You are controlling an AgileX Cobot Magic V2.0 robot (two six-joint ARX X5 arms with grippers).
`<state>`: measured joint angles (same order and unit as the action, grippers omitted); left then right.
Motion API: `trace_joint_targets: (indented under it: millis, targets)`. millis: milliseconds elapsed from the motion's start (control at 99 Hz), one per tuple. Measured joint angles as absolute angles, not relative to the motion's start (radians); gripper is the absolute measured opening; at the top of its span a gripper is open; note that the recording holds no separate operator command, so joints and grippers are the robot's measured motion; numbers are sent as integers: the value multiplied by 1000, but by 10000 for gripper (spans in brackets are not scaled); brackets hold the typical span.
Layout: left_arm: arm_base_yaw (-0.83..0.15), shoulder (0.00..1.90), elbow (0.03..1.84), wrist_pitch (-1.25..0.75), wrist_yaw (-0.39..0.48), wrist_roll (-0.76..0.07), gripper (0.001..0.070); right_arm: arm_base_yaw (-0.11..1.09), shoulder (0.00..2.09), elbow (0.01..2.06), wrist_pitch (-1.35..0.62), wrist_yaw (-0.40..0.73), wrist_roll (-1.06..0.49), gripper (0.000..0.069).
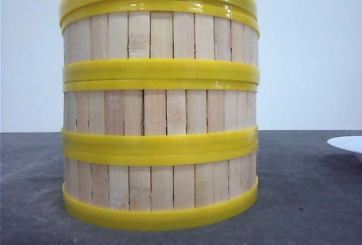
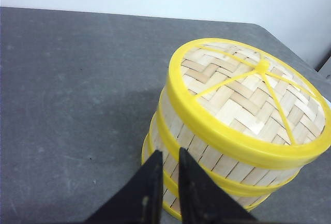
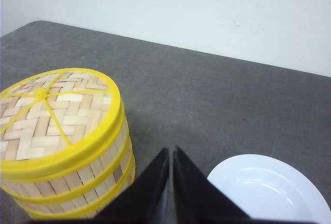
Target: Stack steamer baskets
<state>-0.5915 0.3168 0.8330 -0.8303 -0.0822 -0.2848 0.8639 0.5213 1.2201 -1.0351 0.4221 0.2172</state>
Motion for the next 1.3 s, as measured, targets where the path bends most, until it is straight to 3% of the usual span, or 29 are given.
trace_joint_targets:
  millis: [525,717,939,1131,1303]
  targets:
    - [-591,317,833,-830,-82,-280,27,864,521,1220,-1035,422,217,9]
    - [-583,317,833,-830,-113,-224,27,864,521,1220,-1035,422,217,9]
    - [-417,313,762,-746,-182,-183,27,864,521,1220,-1035,422,217,9]
    - [-238,282,572,-600,-184,-154,27,864,521,1220,-1035,422,217,9]
    - [-151,204,383,-400,-184,-95,27,864,521,1220,-1035,422,217,9]
